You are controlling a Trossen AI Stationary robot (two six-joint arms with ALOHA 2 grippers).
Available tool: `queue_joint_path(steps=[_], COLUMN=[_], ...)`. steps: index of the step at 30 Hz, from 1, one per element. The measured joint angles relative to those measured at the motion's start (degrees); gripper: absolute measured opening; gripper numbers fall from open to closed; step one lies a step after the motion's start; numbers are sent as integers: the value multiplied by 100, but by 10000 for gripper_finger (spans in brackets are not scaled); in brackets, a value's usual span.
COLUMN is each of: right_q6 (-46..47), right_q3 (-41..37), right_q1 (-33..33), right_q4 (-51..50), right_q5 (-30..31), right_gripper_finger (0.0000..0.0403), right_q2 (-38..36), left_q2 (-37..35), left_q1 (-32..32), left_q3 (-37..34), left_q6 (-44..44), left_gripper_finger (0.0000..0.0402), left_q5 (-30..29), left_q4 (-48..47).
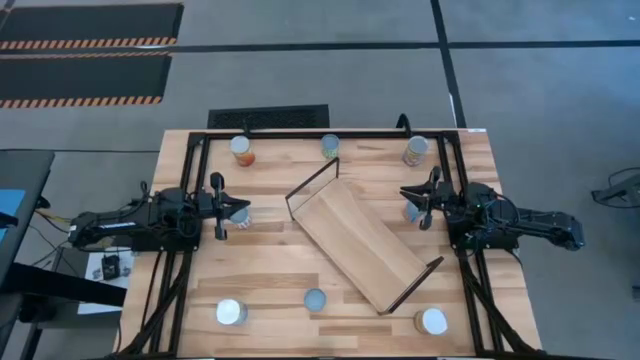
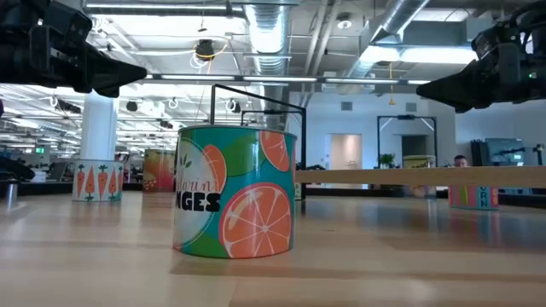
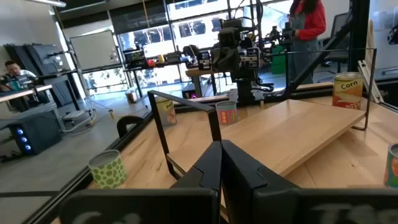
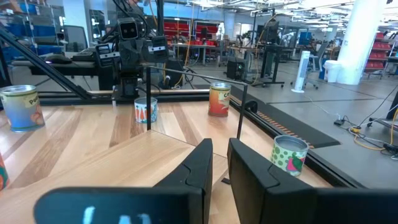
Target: Pick and place cans onto a shelf
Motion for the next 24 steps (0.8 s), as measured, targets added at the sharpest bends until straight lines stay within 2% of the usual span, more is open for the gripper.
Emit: queue_joint_path(steps=[11, 16, 22, 24], right_q6=[0, -2, 0, -1], right_q3=[0, 0, 0, 0], right_q1=[0, 0, 0, 0], right_q4=[2, 2, 0, 2], right_q5=[0, 0, 0, 0], right_gripper_finger=[77, 77, 77, 77], right_q2=[2, 2, 2, 1], left_q2=[0, 0, 2, 78], left_q1=[1, -18, -18, -12], left_q3=[2, 2, 19, 115], left_q6=[-157, -1028, -1185, -1191], left_gripper_finger=[0, 0, 0, 0], left_q5=[-43, 47, -6, -131], left_q4=[85, 104, 1151, 1112])
